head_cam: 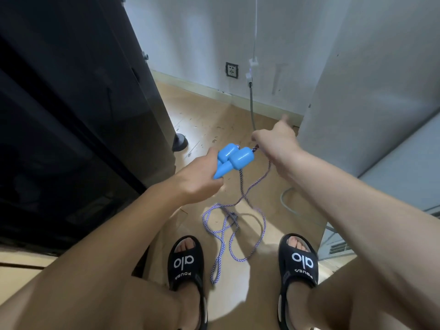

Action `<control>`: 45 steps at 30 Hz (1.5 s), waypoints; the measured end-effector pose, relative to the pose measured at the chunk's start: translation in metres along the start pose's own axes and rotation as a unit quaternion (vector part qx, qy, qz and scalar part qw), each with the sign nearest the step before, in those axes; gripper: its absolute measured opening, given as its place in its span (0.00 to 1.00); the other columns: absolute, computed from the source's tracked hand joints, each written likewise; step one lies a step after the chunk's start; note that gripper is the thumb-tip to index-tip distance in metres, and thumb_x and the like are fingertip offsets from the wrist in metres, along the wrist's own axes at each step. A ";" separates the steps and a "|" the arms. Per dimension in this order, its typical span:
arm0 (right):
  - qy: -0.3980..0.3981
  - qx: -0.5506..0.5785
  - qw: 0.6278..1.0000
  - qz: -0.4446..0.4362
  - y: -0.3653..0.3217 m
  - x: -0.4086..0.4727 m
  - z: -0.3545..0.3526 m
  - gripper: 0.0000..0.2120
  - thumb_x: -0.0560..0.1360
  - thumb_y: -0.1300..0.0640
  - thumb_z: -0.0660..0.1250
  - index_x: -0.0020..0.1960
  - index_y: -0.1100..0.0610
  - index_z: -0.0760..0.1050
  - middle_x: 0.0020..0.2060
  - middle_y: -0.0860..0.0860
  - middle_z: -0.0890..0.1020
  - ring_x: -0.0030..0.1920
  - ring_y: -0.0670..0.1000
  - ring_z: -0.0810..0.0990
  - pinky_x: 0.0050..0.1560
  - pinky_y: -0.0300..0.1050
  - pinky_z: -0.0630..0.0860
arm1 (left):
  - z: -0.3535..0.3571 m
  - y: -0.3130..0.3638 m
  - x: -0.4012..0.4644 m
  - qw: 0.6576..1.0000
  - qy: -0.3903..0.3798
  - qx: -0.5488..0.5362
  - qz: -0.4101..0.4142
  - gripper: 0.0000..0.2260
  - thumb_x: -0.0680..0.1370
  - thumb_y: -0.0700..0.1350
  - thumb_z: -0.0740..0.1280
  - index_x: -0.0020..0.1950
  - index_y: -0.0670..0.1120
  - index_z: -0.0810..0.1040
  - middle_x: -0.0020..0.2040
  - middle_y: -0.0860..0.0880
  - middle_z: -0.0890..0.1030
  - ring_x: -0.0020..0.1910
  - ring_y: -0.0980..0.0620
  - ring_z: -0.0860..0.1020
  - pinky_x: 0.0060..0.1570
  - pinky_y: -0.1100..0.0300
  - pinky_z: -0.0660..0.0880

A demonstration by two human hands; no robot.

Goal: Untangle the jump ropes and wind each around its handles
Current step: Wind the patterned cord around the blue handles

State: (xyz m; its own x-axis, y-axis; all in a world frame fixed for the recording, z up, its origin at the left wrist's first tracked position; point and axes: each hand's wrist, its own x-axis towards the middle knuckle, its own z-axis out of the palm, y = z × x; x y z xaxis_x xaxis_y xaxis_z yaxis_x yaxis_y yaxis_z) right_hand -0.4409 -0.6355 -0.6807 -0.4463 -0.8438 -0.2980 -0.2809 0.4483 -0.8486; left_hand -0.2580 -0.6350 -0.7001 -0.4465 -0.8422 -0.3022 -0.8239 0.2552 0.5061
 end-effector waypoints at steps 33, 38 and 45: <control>-0.155 -0.047 0.978 -0.131 -0.003 -0.010 0.000 0.25 0.81 0.38 0.54 0.45 0.57 0.78 0.28 0.53 0.76 0.26 0.51 0.68 0.27 0.40 0.66 | -0.026 -0.002 -0.011 0.978 0.106 0.175 0.038 0.08 0.78 0.53 0.63 0.45 0.51 0.67 0.37 0.51 0.75 0.35 0.49 0.74 0.34 0.53 0.68; -0.201 -0.007 0.973 -0.116 -0.001 -0.008 -0.005 0.25 0.82 0.37 0.48 0.39 0.53 0.70 0.25 0.51 0.72 0.25 0.49 0.64 0.31 0.42 0.64 | -0.034 -0.004 -0.010 0.997 0.071 -0.009 -0.004 0.10 0.79 0.50 0.67 0.42 0.45 0.71 0.35 0.50 0.73 0.31 0.51 0.69 0.33 0.57 0.66; -0.048 -0.201 0.942 -0.265 0.007 -0.024 0.012 0.12 0.84 0.47 0.48 0.49 0.51 0.65 0.39 0.57 0.76 0.40 0.61 0.73 0.39 0.51 0.67 | -0.029 -0.001 -0.005 0.886 0.027 -0.443 -0.135 0.08 0.81 0.43 0.66 0.46 0.47 0.68 0.28 0.53 0.65 0.22 0.57 0.59 0.19 0.65 0.55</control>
State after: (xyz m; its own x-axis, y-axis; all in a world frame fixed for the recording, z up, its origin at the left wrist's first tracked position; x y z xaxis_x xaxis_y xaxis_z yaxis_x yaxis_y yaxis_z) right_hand -0.4219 -0.6161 -0.6852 -0.0796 -0.9947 0.0655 -0.7502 0.0165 -0.6611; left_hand -0.2453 -0.6449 -0.6758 -0.2389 -0.8431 -0.4818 -0.2900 -0.4116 0.8640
